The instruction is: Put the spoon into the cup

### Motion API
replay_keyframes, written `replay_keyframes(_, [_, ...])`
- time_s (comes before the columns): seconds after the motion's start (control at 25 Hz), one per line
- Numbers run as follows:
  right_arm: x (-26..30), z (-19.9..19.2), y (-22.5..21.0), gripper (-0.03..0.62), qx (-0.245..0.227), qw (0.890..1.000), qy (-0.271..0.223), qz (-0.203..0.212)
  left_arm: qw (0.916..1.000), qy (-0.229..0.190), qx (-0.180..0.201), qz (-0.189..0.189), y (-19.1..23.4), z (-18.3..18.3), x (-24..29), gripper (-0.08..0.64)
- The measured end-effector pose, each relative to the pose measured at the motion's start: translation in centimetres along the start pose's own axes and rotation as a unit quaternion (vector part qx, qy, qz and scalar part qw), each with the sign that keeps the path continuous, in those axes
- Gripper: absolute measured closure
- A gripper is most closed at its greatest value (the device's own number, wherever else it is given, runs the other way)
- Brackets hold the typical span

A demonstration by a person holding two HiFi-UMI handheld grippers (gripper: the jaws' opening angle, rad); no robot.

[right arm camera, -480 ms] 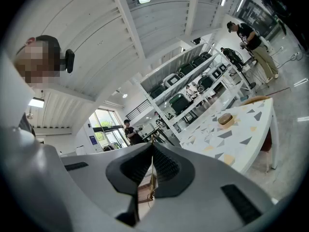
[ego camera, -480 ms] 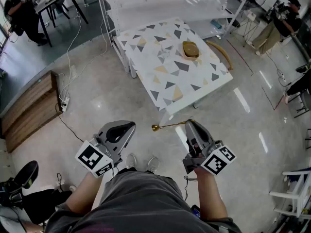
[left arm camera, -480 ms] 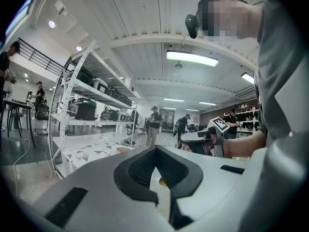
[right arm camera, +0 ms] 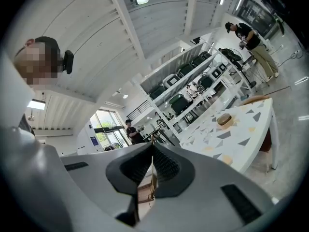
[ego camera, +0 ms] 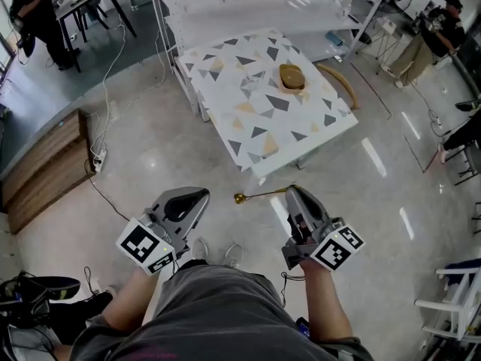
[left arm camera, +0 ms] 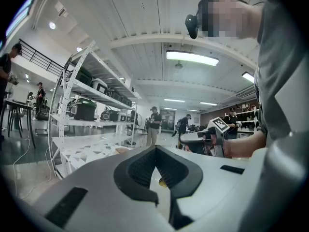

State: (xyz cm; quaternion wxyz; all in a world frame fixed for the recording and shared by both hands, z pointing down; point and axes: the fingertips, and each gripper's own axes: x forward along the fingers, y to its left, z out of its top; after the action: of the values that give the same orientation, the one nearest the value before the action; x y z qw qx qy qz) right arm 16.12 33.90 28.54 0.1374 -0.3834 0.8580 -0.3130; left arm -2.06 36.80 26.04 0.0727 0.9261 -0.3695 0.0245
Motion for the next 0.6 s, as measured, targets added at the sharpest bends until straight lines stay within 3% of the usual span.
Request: replay_keyframes(0.6, [-0.5,1.3,-1.8,0.568,0.003,1.0,0.0,0.005,1.0,-0.003,0.005,0.005,-0.5,0.3,1.9,0.545])
